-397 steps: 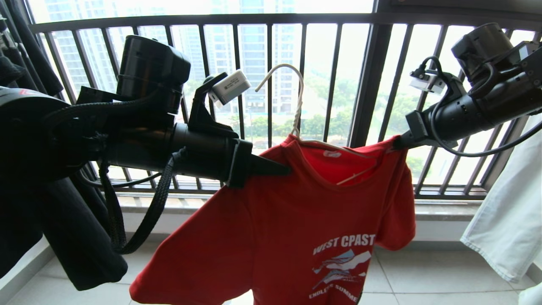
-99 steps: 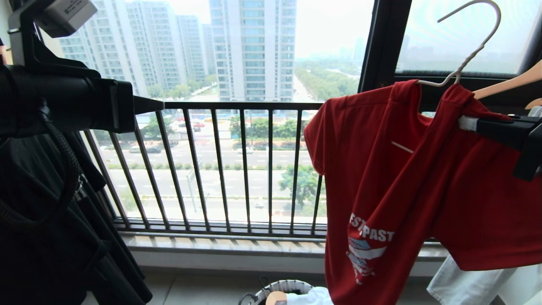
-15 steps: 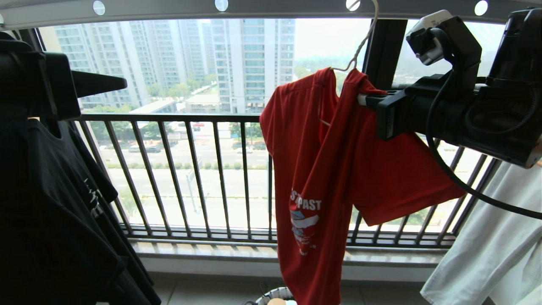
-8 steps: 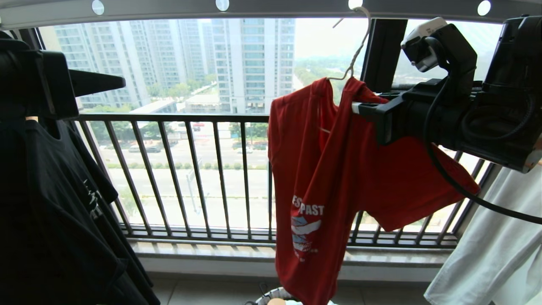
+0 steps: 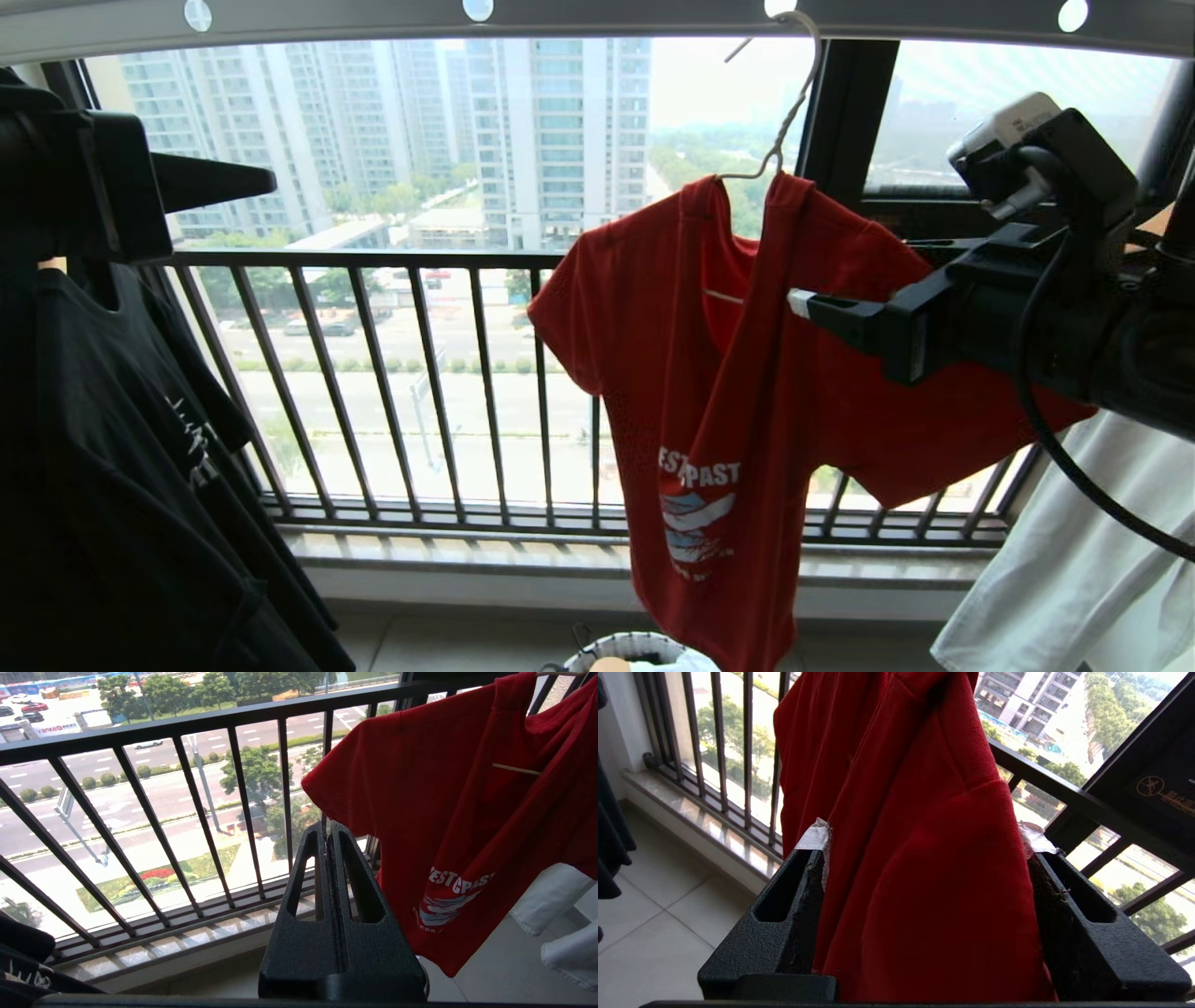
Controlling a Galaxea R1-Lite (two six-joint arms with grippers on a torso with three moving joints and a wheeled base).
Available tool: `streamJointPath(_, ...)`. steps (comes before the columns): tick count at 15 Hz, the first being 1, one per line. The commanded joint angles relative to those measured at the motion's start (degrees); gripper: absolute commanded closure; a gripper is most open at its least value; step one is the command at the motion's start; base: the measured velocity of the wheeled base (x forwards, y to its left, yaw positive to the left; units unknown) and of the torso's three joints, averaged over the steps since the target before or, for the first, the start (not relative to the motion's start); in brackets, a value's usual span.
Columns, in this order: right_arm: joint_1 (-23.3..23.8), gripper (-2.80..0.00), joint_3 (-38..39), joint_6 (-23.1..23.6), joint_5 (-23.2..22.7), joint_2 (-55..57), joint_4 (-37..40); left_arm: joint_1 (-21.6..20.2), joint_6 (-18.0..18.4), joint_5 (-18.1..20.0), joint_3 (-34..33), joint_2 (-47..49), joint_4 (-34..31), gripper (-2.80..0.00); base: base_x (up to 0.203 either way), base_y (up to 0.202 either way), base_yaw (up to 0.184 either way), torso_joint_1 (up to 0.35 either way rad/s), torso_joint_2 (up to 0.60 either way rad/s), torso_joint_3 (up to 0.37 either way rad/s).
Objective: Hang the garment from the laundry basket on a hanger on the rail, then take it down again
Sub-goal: Hang the clothes rack on the clothesline, then take the clothes off the clothes rack
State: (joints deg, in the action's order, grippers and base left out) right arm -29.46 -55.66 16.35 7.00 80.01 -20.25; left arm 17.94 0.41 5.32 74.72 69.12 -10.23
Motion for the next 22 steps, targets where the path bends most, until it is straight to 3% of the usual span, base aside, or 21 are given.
streamJointPath(1, 0.1, -2.80, 4.8, 0.1, 0.1, -5.5, -0.1, 0.1, 0.0, 0.0, 0.0, 0.0, -0.1, 0.00, 0.000, 0.000, 0.000, 0.000, 0.00, 0.000)
streamJointPath(16, 4.1, -2.80, 16.5, 1.2, 0.1, -8.6, -0.5, -0.4, -0.1, 0.1, -0.1, -0.8, -0.1, 0.00, 0.000, 0.000, 0.000, 0.000, 0.00, 0.000)
streamJointPath(17, 4.4, 0.00, 16.5, 1.1, 0.0, -8.8, -0.5, -0.3, -0.1, 0.1, -0.1, -0.8, -0.1, 0.00, 0.000, 0.000, 0.000, 0.000, 0.00, 0.000)
streamJointPath(22, 4.4, 0.00, 18.2, 1.9, -0.1, -9.3, -0.4, -0.4, -0.1, 0.1, -0.1, -0.8, -0.1, 0.00, 0.000, 0.000, 0.000, 0.000, 0.00, 0.000)
